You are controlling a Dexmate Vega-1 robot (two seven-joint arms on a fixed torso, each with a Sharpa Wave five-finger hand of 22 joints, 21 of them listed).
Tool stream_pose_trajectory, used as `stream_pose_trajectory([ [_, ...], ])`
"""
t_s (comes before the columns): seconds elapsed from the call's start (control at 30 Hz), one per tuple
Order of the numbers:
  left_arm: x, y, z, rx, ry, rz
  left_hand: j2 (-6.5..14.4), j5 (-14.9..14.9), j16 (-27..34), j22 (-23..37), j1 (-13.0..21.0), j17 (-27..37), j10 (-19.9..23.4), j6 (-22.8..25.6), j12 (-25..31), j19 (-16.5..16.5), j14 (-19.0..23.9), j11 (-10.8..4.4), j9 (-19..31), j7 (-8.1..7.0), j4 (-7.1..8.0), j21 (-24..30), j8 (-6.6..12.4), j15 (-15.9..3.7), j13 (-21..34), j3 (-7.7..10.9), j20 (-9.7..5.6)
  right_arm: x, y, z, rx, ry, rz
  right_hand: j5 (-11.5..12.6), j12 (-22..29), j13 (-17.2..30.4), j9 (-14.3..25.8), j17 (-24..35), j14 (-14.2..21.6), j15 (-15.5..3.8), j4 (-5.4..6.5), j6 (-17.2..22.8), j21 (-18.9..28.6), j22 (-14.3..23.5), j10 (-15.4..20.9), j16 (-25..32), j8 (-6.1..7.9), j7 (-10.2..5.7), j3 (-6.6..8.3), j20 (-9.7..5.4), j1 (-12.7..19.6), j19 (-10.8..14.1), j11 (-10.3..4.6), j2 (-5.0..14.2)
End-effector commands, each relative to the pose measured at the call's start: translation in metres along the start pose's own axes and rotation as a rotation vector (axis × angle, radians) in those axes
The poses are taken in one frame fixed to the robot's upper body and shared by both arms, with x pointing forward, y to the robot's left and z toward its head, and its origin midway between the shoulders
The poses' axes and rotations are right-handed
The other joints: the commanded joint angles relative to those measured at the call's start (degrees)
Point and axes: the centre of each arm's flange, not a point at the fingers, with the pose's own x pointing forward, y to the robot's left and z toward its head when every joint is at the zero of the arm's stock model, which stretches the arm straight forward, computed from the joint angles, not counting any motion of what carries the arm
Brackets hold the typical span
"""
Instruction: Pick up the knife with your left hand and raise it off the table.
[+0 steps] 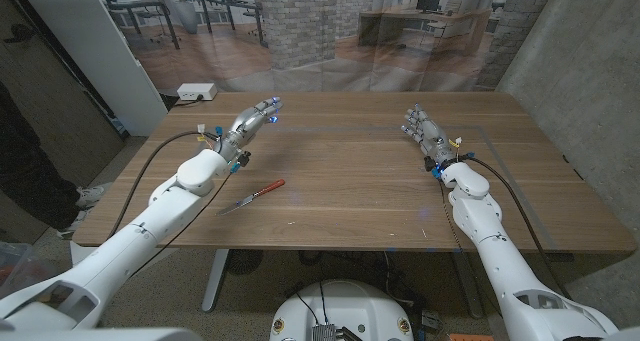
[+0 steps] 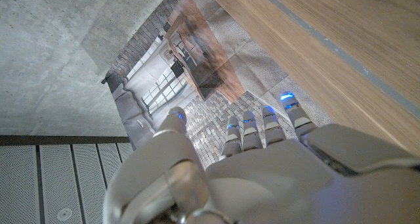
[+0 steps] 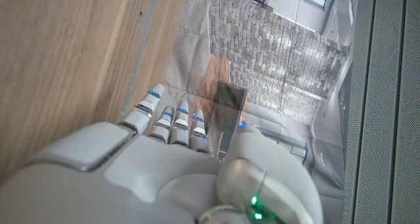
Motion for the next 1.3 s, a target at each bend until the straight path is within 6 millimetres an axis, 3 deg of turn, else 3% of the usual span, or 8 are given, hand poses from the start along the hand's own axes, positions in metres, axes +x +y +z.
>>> stream_pose_trajectory([
  [0.03,-0.007,0.003,0.011,0.051,-0.006,-0.042,0.0,0.0,0.4,0.2,0.4,0.1,0.6,0.9,0.4,0.6,0.5,0.23,0.3,0.07,-0.55,-0.1,0.42,0.24,0.1,0.05,0.14,-0.002,0.002,0.007,-0.006,-0.032,0.002,-0.1,-0.2,0.2,0.1,0.1,0.6,0.23,-0.1,0.6,0.4,0.3,0.5,0.1,-0.2,-0.19,0.44,0.21,0.4,0.5,0.13,-0.49],
  [1.3,-0.024,0.015,0.049,0.267,-0.024,-0.128,0.0,0.0,0.2,0.2,0.9,0.2,1.7,2.9,0.4,0.7,1.1,-0.42,0.4,0.22,-1.65,-0.6,0.28,0.03,0.1,0.33,0.35,-0.009,0.009,0.009,0.007,-0.066,-0.01,-0.4,-0.3,0.2,0.1,0.1,0.7,0.39,-0.21,1.3,0.3,0.3,1.1,0.0,-0.75,-0.45,0.88,0.49,0.2,0.4,0.66,-0.75],
])
